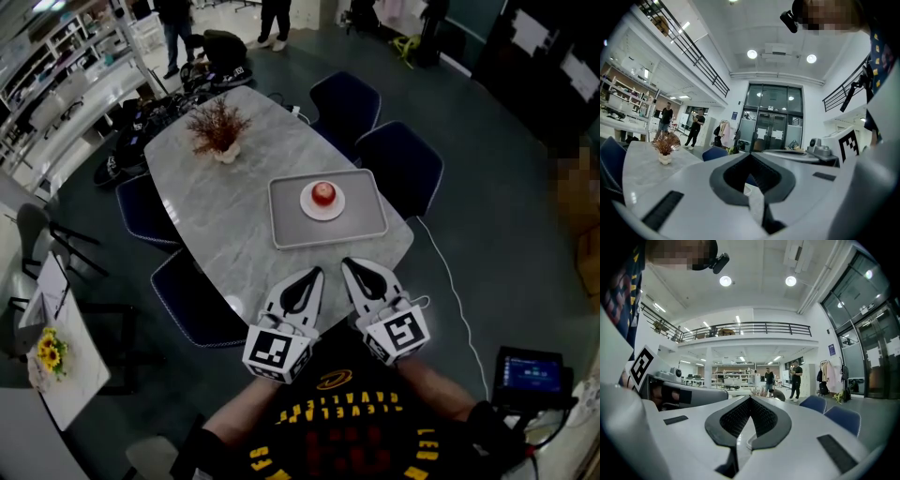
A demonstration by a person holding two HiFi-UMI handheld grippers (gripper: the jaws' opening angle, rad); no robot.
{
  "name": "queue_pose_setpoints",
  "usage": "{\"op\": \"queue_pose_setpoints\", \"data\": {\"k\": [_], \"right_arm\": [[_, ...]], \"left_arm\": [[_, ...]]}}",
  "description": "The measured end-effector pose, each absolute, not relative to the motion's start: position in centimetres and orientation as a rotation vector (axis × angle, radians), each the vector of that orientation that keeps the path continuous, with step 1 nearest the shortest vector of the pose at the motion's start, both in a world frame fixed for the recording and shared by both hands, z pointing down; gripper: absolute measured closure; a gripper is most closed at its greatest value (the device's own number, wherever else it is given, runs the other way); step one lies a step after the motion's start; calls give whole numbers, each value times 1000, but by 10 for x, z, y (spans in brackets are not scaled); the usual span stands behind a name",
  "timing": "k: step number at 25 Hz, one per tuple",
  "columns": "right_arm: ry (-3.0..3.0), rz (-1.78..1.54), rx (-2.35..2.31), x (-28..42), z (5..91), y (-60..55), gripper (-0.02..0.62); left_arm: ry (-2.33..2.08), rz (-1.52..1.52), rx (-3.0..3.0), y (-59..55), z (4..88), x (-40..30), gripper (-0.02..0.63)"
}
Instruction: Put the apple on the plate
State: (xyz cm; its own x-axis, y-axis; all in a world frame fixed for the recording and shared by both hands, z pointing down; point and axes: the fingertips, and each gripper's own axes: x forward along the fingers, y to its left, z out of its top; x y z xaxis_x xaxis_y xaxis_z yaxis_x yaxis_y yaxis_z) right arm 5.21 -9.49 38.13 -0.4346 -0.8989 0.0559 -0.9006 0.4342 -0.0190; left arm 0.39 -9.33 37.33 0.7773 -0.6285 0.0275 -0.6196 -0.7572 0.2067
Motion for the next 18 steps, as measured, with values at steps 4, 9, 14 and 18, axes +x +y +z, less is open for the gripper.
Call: {"op": "queue_pose_setpoints", "data": {"k": [4,9,14,18], "right_arm": [[-2629,58,1654,51,381,-91,589],[-2623,51,1659,49,380,-88,589],[-2621,50,1661,60,384,-92,589],[-2620,27,1661,58,381,-95,589]], "left_arm": [[-983,-80,2775,-90,373,2,604],[-1004,-100,2787,-89,367,-4,604],[-1035,-89,2775,-94,366,2,604],[-1036,-86,2766,-96,363,-1,604]]}}
